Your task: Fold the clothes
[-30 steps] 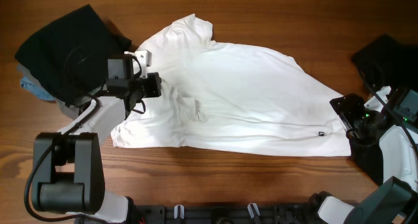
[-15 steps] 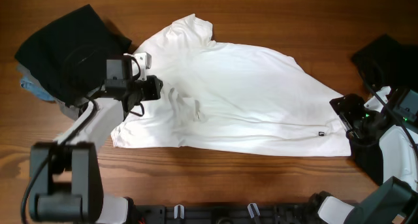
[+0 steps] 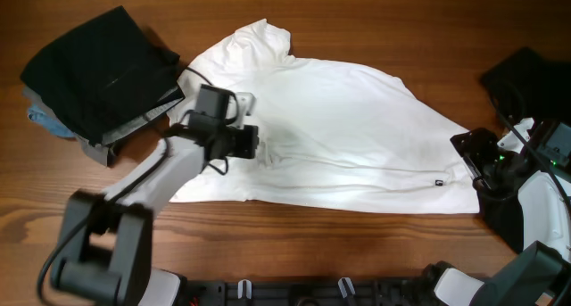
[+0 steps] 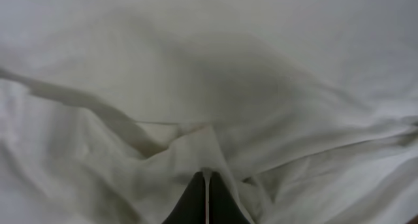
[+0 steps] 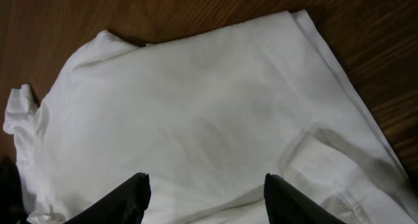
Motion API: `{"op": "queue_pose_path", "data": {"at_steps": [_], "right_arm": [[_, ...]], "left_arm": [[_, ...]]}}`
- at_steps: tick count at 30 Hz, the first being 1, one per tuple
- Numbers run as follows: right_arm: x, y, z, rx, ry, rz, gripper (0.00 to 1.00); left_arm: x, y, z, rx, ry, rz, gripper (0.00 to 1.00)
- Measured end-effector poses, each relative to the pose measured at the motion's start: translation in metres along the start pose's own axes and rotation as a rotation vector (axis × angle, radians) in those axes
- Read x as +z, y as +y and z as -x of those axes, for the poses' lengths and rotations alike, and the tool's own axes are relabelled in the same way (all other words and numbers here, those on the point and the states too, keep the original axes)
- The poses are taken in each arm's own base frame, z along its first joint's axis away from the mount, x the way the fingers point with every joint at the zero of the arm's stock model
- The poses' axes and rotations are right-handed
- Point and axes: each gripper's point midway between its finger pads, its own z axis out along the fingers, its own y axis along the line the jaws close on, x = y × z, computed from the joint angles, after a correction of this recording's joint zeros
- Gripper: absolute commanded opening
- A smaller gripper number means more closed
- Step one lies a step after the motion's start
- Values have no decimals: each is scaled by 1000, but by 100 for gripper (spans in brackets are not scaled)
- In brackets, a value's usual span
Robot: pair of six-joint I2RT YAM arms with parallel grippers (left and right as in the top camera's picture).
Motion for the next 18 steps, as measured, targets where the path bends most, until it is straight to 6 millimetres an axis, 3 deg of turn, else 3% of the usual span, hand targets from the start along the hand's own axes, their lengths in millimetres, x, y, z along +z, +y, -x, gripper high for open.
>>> {"op": "queue_pose_path", "data": {"at_steps": [5, 12, 18], "right_arm": [[0, 0, 0, 0, 0, 0, 61], [0, 0, 0, 0, 0, 0, 60], [0, 0, 0, 0, 0, 0, 60]], "left_arm": [[34, -5, -5, 30, 16, -3, 4], [49, -30, 10, 60, -51, -83, 5], [46, -45, -1, 42, 41, -113, 25]]}}
